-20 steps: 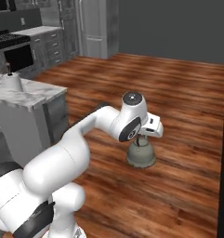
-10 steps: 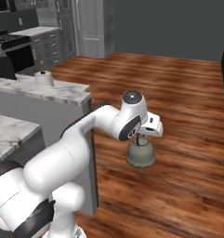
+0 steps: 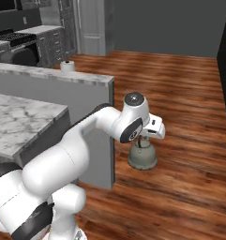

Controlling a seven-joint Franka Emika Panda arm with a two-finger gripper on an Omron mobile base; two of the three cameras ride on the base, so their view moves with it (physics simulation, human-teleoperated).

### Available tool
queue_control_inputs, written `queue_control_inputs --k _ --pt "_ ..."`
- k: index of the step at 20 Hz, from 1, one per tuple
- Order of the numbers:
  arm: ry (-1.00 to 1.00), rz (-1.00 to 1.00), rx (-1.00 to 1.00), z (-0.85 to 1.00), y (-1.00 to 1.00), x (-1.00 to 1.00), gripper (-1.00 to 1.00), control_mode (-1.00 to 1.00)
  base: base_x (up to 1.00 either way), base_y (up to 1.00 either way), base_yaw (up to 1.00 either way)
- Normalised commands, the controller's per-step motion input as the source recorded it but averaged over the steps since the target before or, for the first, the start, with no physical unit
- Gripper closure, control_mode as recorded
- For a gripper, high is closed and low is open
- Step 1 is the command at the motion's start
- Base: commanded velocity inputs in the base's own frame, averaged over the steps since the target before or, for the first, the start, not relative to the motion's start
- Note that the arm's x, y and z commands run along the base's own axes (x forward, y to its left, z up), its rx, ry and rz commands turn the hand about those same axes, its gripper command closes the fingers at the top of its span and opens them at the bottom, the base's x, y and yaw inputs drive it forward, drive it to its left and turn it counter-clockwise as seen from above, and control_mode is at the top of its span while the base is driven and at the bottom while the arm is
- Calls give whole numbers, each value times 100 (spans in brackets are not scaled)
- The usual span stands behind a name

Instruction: The kettle is done boiling. Turn off the stove, then wait for 300 timesteps before moving the kettle to the dining table.

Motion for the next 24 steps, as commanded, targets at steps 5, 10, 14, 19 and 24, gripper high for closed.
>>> queue_control_inputs --k 5,10,14,19,24 --pt "0 0 0 0 0 0 100 100 -70 31 -3" --pt "0 0 0 0 0 0 100 100 -10 68 0" --pt "0 0 0 0 0 0 100 100 0 76 0" --pt "0 0 0 0 0 0 100 100 9 68 3" --pt "0 0 0 0 0 0 100 100 11 70 3"
